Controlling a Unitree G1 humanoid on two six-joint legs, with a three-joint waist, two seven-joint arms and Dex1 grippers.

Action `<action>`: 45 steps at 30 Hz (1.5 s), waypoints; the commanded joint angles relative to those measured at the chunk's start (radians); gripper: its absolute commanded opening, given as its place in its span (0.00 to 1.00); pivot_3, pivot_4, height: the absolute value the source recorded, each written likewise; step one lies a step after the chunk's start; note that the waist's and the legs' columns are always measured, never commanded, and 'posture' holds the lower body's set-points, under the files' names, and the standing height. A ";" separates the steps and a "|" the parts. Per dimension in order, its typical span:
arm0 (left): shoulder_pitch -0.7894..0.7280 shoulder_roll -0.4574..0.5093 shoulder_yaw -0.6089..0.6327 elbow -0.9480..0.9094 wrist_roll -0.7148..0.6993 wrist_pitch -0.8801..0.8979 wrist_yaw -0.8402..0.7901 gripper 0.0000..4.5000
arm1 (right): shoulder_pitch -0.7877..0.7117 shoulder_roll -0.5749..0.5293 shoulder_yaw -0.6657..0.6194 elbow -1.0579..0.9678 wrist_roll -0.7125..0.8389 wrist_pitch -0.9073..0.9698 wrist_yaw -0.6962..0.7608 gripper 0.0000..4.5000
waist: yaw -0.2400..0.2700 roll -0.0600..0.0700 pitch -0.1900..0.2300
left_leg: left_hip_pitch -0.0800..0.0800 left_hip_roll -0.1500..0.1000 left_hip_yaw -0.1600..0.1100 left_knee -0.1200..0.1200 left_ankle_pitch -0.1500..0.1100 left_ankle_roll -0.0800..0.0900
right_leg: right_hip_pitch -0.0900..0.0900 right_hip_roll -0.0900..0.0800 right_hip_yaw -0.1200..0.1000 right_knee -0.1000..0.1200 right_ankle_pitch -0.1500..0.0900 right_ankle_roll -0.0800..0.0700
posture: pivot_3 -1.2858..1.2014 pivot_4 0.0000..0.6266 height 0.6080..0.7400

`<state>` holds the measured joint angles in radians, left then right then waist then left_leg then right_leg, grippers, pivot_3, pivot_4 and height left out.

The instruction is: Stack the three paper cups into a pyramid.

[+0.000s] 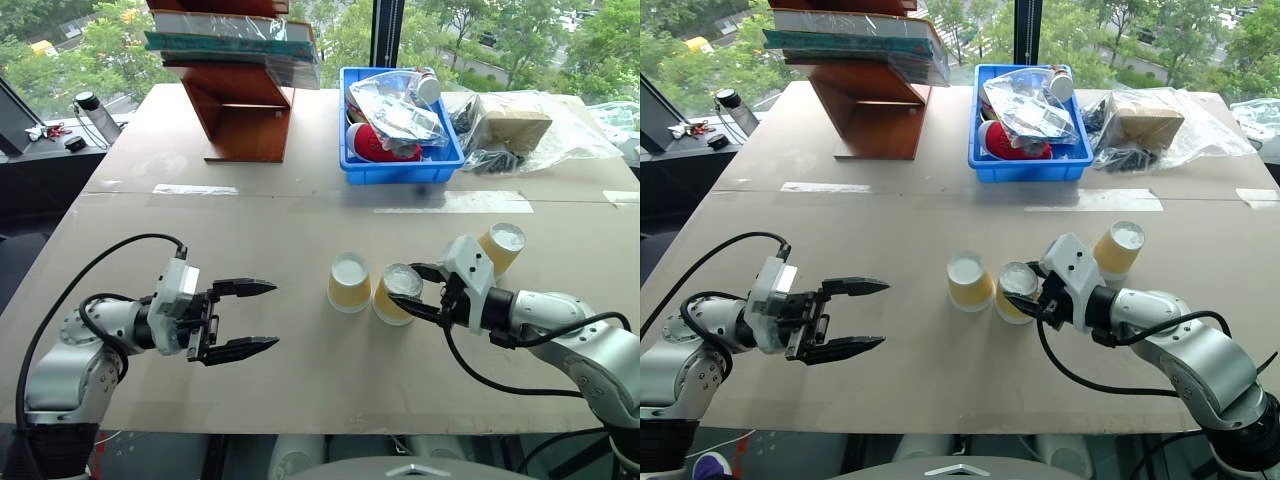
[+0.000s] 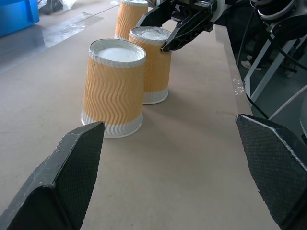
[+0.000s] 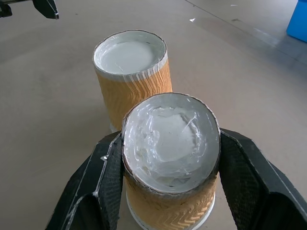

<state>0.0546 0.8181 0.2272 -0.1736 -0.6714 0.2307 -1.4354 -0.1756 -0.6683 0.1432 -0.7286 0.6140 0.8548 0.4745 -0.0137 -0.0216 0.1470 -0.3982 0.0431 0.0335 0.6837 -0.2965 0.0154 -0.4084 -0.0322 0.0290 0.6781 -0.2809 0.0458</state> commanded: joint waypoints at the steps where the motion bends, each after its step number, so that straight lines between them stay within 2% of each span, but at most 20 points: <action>1: -0.006 -0.008 0.008 -0.004 -0.001 -0.015 0.002 1.00 | -0.015 -0.007 -0.012 -0.018 -0.004 -0.001 0.018 0.89 | 0.000 0.000 0.000 | 0.000 0.000 0.000 0.000 0.000 0.000 | 0.000 0.000 0.000 0.000 0.000 0.000 | 0.52 0.24 1.00; 2: -0.007 -0.009 0.008 -0.004 0.000 -0.015 0.002 1.00 | -0.016 -0.009 -0.014 -0.021 -0.004 0.001 0.022 0.99 | 0.000 0.000 0.000 | 0.000 0.000 0.000 0.000 0.000 0.000 | 0.000 0.000 0.000 0.000 0.000 0.000 | 0.52 0.24 1.00; 6: -0.010 -0.014 0.005 -0.004 0.002 -0.013 0.004 1.00 | -0.024 -0.019 -0.067 -0.055 0.020 0.004 0.033 0.99 | 0.000 0.000 0.000 | 0.000 0.000 0.000 0.000 0.000 0.000 | 0.000 0.000 0.000 0.000 0.000 0.000 | 0.52 0.24 1.00; 13: -0.028 -0.029 -0.001 -0.019 -0.004 -0.002 0.020 1.00 | -0.039 -0.053 -0.405 -0.112 0.279 0.008 0.030 0.99 | 0.001 0.000 0.000 | 0.000 0.001 -0.001 0.000 0.000 0.000 | 0.001 0.000 -0.001 0.000 0.000 0.000 | 0.52 0.24 1.00; 17: -0.050 -0.044 -0.020 -0.027 -0.006 0.001 0.025 1.00 | 0.011 -0.138 -0.544 -0.041 0.172 0.014 -0.018 0.99 | 0.006 0.000 0.000 | 0.000 -0.001 -0.001 0.000 0.000 0.000 | 0.001 -0.001 -0.002 0.000 0.000 0.000 | 0.52 0.24 1.00; 20: -0.065 -0.051 -0.035 -0.042 -0.011 0.006 0.026 1.00 | 0.076 -0.152 -0.546 0.047 0.069 0.001 -0.063 0.99 | 0.003 -0.001 -0.001 | 0.000 -0.001 -0.001 0.000 0.000 0.000 | 0.002 -0.001 -0.001 -0.001 0.000 0.000 | 0.52 0.24 1.00; 26: -0.119 -0.069 -0.029 -0.094 -0.061 0.050 0.066 1.00 | 0.143 -0.100 -0.524 0.117 0.031 -0.018 -0.069 0.99 | -0.001 0.000 0.000 | 0.000 -0.001 -0.001 0.000 0.000 0.000 | 0.001 0.000 0.000 0.000 0.000 0.000 | 0.52 0.24 1.00; 35: -0.200 -0.037 0.014 -0.157 -0.177 0.180 0.134 1.00 | 0.112 -0.032 -0.509 0.197 0.012 -0.016 -0.085 0.99 | 0.000 0.000 0.000 | 0.000 -0.001 -0.001 0.000 0.000 0.000 | 0.001 0.000 0.000 0.000 0.000 0.000 | 0.52 0.24 1.00; 45: -0.277 0.021 0.030 -0.162 -0.225 0.258 0.132 1.00 | 0.050 0.015 -0.487 0.288 0.029 -0.002 -0.063 0.99 | 0.000 0.001 0.000 | 0.000 -0.002 -0.001 0.000 0.000 0.000 | 0.001 0.000 0.000 0.000 0.000 0.000 | 0.52 0.24 1.00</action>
<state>-0.2126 0.8264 0.2276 -0.3067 -0.8699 0.4791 -1.3038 -0.1093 -0.6561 -0.3305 -0.4293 0.6343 0.8542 0.4069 -0.0136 -0.0208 0.1474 -0.3979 0.0415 0.0321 0.6840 -0.2965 0.0154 -0.4071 -0.0319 0.0289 0.6779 -0.2809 0.0460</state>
